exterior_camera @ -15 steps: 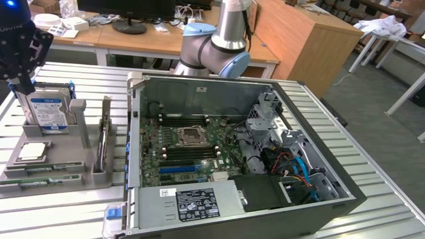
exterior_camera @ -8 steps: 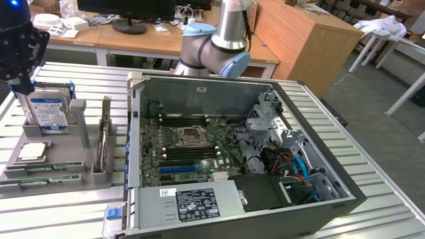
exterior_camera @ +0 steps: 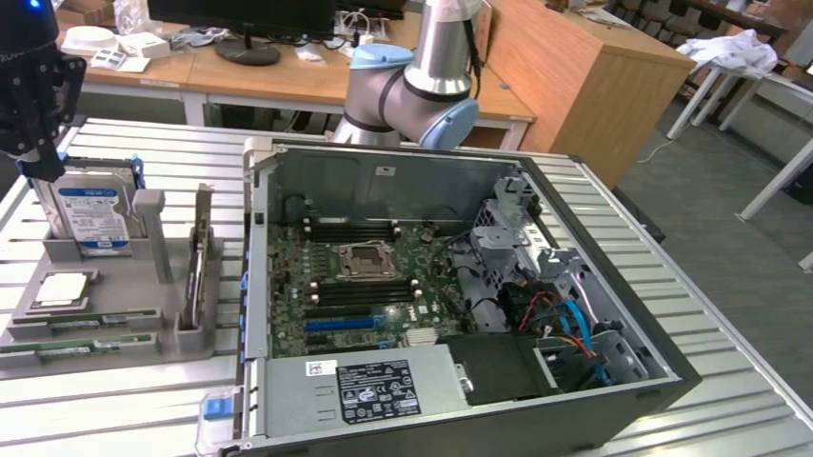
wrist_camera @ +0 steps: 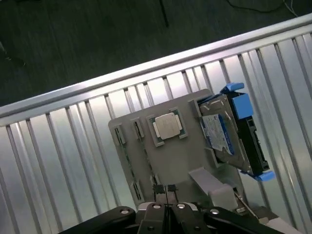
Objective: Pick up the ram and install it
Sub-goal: 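Pick up the ram and move it above insertion slot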
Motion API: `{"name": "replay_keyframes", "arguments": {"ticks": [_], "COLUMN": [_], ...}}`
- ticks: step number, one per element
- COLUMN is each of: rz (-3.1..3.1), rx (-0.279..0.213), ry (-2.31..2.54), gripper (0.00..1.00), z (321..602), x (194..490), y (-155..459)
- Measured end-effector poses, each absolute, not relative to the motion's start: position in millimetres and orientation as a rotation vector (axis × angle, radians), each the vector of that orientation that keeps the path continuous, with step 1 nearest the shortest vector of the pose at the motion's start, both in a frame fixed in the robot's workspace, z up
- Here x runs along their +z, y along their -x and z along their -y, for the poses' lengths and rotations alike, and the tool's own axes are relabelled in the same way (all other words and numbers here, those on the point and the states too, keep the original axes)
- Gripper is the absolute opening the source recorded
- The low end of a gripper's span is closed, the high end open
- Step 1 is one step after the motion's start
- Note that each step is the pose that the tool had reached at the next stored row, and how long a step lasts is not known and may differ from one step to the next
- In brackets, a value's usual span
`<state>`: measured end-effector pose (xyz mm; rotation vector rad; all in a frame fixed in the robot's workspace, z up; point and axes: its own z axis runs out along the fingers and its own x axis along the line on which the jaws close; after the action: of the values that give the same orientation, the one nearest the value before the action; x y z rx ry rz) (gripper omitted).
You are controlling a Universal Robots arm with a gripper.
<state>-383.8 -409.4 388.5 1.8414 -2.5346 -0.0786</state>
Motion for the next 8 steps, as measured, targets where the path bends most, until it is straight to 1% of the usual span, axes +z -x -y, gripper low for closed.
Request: {"name": "replay_keyframes", "arguments": {"ticks": [8], "rz": [2.41], "rx": [-0.078], "ry": [-1.997], "gripper": [0.11], "z": [409.4], "x": [388.5], "y": [383.8]}}
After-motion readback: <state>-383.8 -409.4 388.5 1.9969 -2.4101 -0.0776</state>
